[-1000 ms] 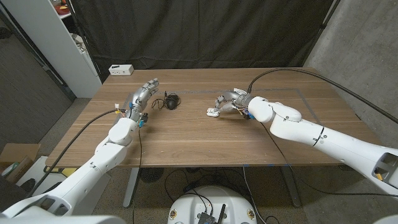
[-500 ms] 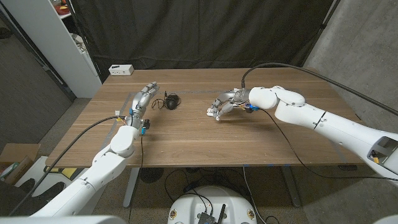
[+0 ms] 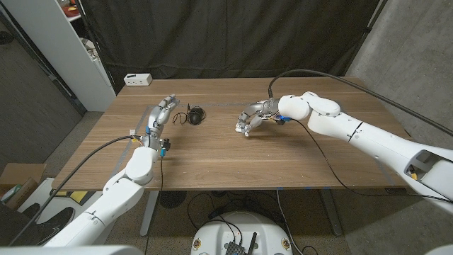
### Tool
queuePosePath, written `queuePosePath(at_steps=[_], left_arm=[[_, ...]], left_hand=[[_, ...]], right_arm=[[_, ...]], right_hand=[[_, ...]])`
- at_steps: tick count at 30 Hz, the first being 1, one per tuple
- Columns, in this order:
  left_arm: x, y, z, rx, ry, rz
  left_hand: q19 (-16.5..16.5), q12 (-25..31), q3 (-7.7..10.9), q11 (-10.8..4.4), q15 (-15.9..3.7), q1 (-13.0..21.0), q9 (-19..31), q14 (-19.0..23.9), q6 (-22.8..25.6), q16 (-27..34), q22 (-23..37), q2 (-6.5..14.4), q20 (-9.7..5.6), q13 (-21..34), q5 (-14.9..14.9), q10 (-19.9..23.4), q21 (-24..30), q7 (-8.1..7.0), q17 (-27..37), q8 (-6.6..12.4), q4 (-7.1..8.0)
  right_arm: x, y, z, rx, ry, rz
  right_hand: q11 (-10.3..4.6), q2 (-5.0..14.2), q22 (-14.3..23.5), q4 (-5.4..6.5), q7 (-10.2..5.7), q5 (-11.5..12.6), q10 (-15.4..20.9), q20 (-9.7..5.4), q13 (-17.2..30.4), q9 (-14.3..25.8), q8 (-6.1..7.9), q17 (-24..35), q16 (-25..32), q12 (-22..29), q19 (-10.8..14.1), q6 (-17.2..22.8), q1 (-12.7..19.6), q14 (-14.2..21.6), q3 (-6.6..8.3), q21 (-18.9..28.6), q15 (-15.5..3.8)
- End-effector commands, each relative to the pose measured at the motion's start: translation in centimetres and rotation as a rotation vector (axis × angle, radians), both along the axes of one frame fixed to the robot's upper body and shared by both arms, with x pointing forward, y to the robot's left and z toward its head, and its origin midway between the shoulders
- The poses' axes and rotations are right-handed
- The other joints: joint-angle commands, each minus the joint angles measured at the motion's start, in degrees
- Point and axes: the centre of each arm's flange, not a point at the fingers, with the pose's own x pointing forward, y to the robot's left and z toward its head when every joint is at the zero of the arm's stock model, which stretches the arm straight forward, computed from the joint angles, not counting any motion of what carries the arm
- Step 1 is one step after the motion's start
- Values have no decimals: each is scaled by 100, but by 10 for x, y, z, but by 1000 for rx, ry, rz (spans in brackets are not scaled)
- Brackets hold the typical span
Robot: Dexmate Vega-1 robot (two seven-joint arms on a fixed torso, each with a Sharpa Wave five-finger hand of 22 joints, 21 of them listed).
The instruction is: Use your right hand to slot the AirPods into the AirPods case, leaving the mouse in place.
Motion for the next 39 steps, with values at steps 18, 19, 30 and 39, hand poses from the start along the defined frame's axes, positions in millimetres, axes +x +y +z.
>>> queuePosePath(at_steps=[18,19,30,39], left_arm=[[7,1,0,-6,2,4],[7,2,0,-6,3,4],[11,3,-2,-13,12,2],[17,3,-1,-15,17,-6]], left_hand=[[-9,4,-85,-64,-57,50,31,10,47,29,21,-24,-6,18,46,50,-3,-74,11,-10,-11],[-12,1,-87,-53,-42,50,31,5,43,27,21,-25,2,18,46,45,-4,-72,11,-12,-11],[-13,-2,-104,-50,-43,49,30,0,44,25,20,-31,0,16,47,47,-4,-66,10,-16,-13],[-17,-8,-116,-49,-34,49,30,3,37,26,20,-33,13,14,49,41,-4,-75,11,-21,-14]], right_arm=[[24,11,15,-199,-24,-88],[24,12,15,-206,-17,-98],[30,14,30,-220,44,-128],[33,13,36,-203,132,-149]], right_hand=[[23,36,9,-19,-11,-14,-90,100,-22,56,-17,-27,-53,-46,-53,75,36,-112,-19,-23,-539],[16,38,9,-18,-11,-14,-90,97,-23,60,-17,-28,-55,-45,-53,73,36,-115,-19,-23,-538],[105,75,9,16,12,-22,-174,186,-45,126,-58,-41,-87,-65,-59,-65,-6,-191,-34,-18,-492],[123,98,8,43,-1,-31,-226,249,-59,130,-113,-44,-89,-72,-56,-157,-52,-202,-48,-15,-497]])
